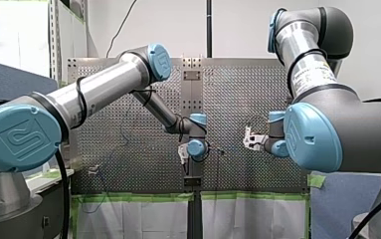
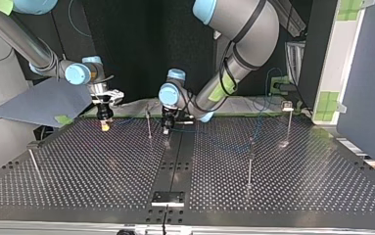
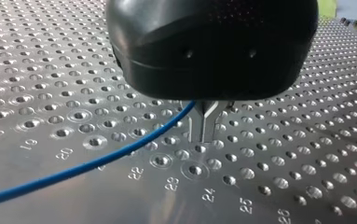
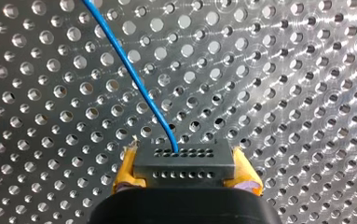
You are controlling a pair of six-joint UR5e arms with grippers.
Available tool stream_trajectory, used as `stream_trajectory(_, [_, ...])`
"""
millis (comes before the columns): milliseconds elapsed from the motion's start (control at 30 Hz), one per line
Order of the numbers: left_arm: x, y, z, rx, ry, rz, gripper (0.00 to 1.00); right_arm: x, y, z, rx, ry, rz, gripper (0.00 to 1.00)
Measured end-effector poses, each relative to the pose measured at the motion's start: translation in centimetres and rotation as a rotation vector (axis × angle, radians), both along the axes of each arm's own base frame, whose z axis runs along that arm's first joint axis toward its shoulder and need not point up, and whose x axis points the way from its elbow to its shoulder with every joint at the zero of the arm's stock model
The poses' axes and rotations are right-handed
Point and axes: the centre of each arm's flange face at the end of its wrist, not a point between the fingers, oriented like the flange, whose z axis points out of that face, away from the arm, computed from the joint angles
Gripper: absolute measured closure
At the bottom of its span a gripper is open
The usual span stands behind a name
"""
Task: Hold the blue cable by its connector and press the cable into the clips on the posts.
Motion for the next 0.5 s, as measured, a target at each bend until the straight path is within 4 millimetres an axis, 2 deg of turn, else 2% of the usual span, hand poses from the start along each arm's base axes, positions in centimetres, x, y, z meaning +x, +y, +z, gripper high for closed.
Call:
stream_trajectory(133, [0.0, 0.2, -0.1, 0.01, 0.016, -0.009, 0.96, -0.6, -0.2, 0.0, 0.003, 0.0, -0.008, 1.0])
stream_trajectory(167, [-0.1, 0.2, -0.1, 0.013, 0.019, -0.01, 0.83, -0.7, -0.3, -0.1, 0.004, 0.001, -0.009, 1.0])
stream_trajectory(200, [-0.1, 0.3, -0.2, 0.016, 0.023, -0.01, 0.83, -0.8, -0.3, -0.1, 0.005, 0.001, -0.011, 1.0])
stream_trajectory(233, [-0.1, 0.3, -0.2, 0.02, 0.028, -0.011, 0.69, -0.9, -0.3, -0.1, 0.006, 0.001, -0.012, 1.0])
stream_trajectory(267, [-0.2, 0.3, -0.2, 0.023, 0.031, -0.011, 0.62, -1.0, -0.3, -0.1, 0.007, 0.001, -0.013, 1.0])
stream_trajectory(300, [-0.2, 0.4, -0.2, 0.027, 0.033, -0.012, 0.62, -1.1, -0.3, -0.2, 0.008, 0.002, -0.014, 1.0])
stream_trajectory(333, [-0.2, 0.4, -0.3, 0.032, 0.035, -0.012, 0.21, -1.2, -0.3, -0.2, 0.009, 0.002, -0.014, 1.0])
stream_trajectory(367, [-0.3, 0.4, -0.3, 0.038, 0.037, -0.013, 0.07, -1.2, -0.3, -0.2, 0.01, 0.002, -0.015, 1.0])
stream_trajectory(400, [-0.3, 0.4, -0.3, 0.044, 0.04, -0.013, 0.07, -1.3, -0.3, -0.2, 0.01, 0.003, -0.014, 1.0])
stream_trajectory(433, [-0.3, 0.5, -0.4, 0.054, 0.043, -0.015, 0.0, -1.3, -0.3, -0.2, 0.011, 0.003, -0.014, 1.0])
stream_trajectory(500, [-0.4, 0.5, -0.4, 0.071, 0.048, -0.017, 0.0, -1.4, -0.3, -0.3, 0.012, 0.004, -0.012, 1.0])
